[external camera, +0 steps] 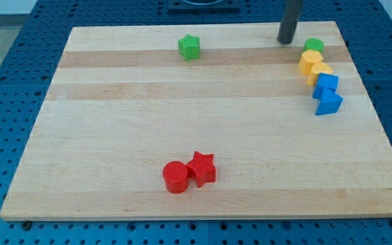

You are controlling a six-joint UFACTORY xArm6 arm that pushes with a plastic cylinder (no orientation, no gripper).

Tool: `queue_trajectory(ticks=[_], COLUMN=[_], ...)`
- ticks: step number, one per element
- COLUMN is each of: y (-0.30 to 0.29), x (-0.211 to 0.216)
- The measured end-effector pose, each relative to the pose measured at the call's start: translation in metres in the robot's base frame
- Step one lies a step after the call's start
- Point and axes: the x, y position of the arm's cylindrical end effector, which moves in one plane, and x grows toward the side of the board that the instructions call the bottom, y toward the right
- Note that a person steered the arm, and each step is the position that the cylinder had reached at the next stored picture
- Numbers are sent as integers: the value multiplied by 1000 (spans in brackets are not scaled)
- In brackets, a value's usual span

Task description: Move green star on the top of green circle

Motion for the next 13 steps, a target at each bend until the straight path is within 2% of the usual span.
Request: queue_trajectory(ticks=[1,2,3,4,5,7,8,9,11,13], y=[-50,-133,-197,-205,-189,-216,-266,-290,-294,-294], x=[49,65,50,15,-5,-6,-5,-17,-42,-42])
